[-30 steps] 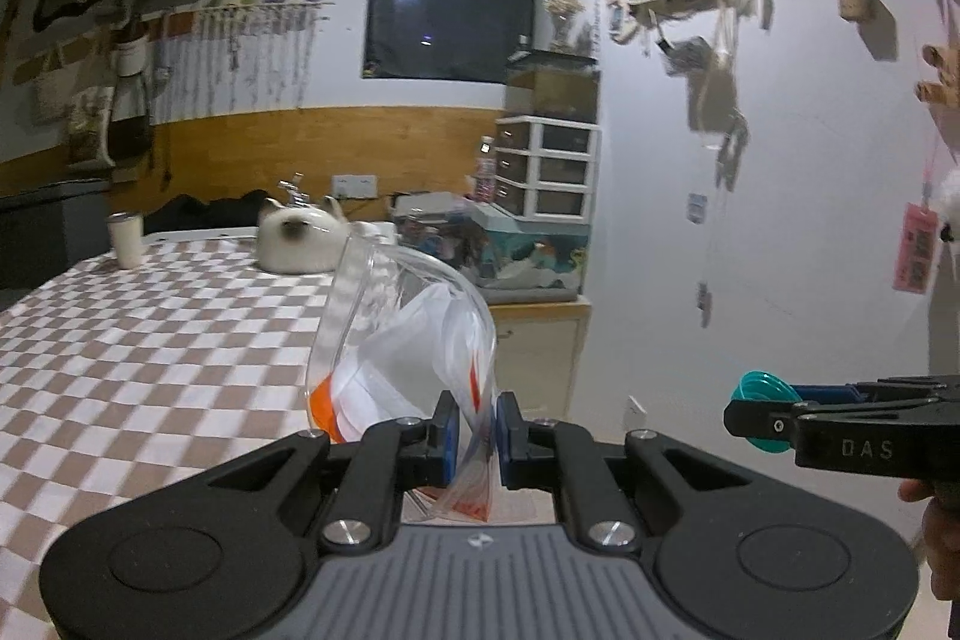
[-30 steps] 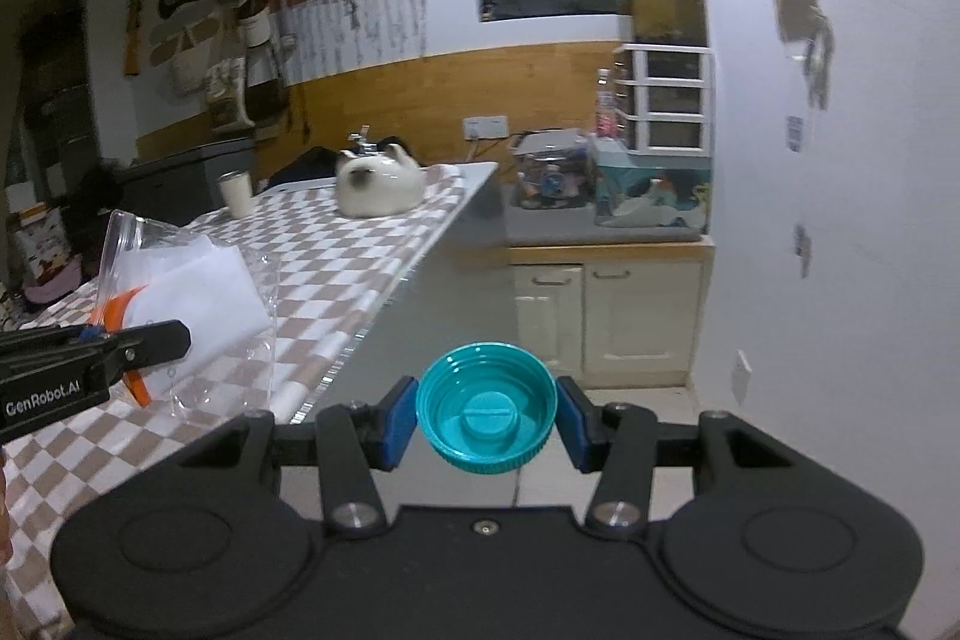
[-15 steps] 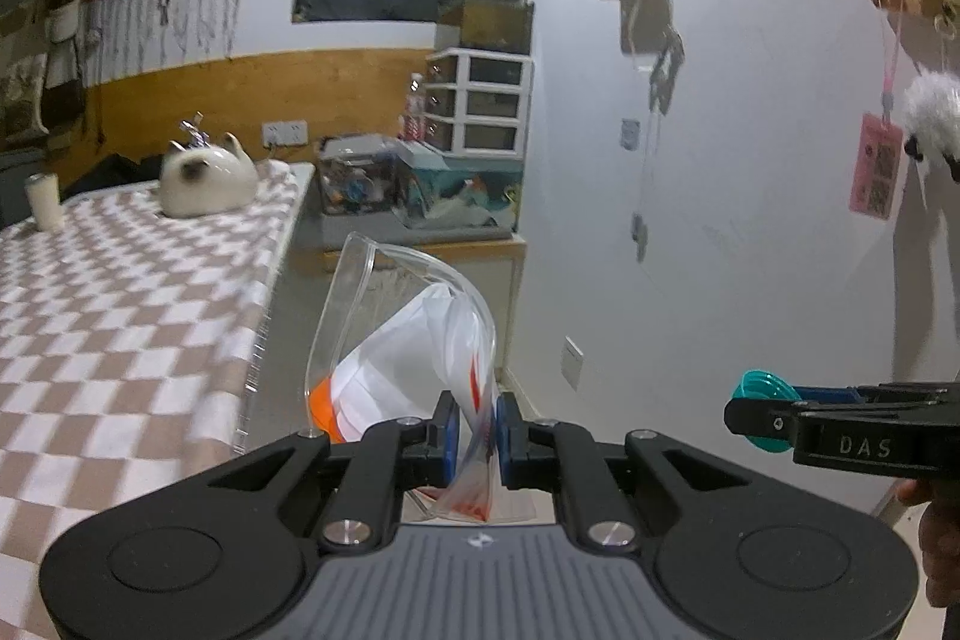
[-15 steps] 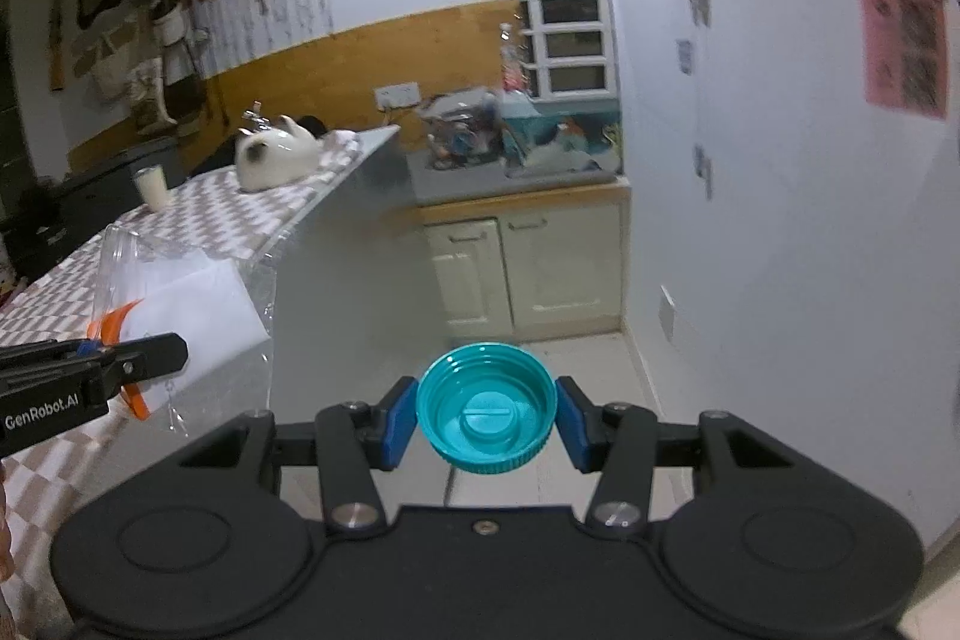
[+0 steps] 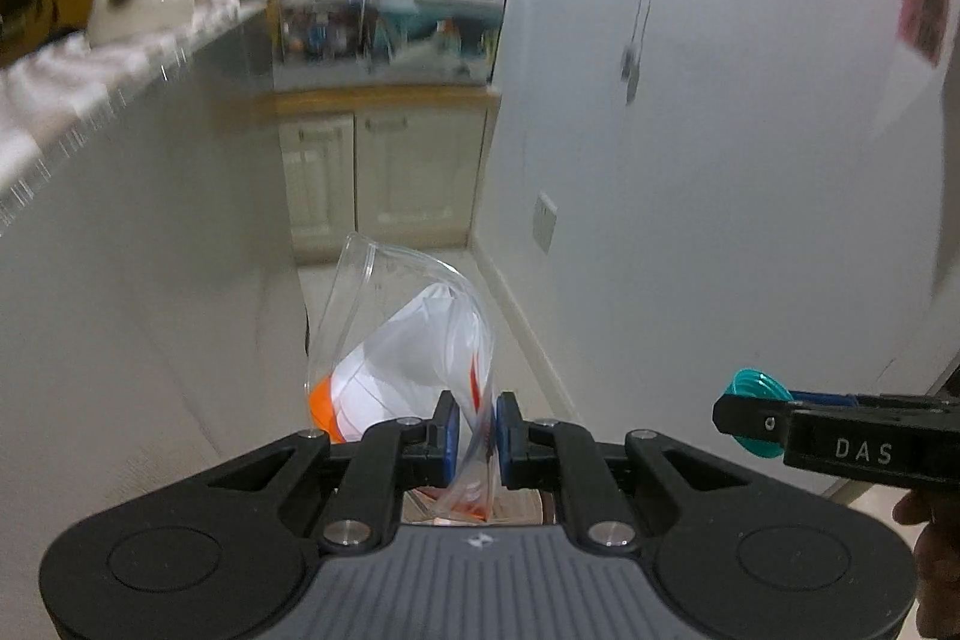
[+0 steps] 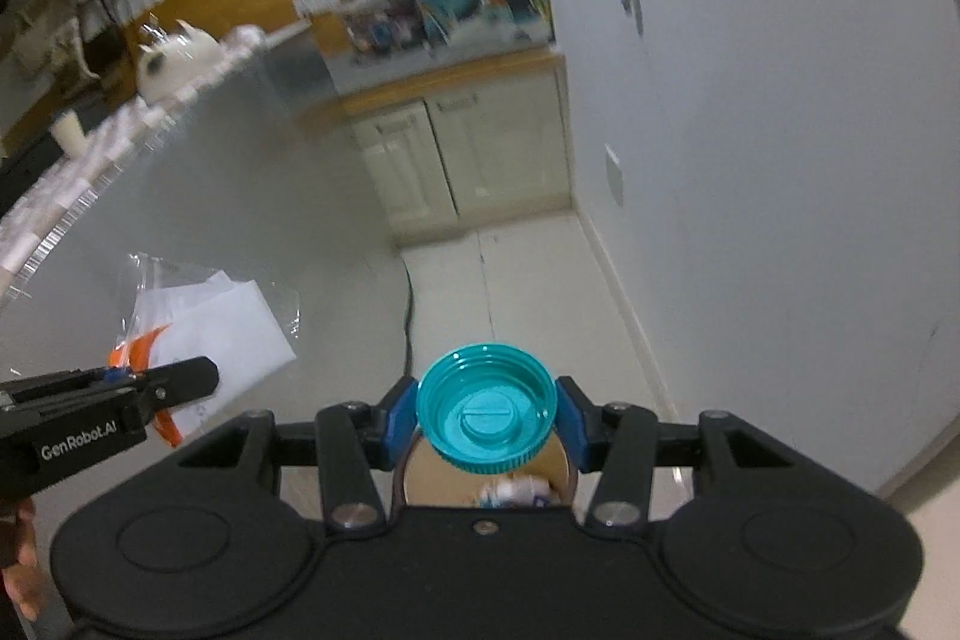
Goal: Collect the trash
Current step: 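Lift the clear bag and teal cap and carry them over the trash bin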
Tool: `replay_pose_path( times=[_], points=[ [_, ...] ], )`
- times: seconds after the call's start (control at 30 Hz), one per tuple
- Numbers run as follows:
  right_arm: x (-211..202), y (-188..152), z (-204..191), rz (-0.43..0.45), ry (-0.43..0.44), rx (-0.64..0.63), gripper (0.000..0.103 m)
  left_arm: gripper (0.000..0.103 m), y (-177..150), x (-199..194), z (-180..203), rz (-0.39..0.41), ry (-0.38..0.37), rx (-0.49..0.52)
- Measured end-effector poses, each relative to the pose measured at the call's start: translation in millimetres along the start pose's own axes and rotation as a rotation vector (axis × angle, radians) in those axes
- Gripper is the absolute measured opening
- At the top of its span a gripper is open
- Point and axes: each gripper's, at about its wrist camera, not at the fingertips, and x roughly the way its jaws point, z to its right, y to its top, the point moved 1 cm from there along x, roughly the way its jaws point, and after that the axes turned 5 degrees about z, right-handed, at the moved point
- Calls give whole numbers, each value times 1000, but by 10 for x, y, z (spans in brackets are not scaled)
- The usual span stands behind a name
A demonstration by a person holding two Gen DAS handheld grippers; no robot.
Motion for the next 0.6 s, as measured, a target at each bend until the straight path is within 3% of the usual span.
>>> replay_pose_path(
  times=[0.5,0.6],
  points=[
    [1304,-723,223,-229,-80,201,50,13,-738,1357,-484,-214,-31,-86],
    [1602,-893,246,-264,-64,249,50,13,-905,1617,-582,-249,-30,-113]
  ],
)
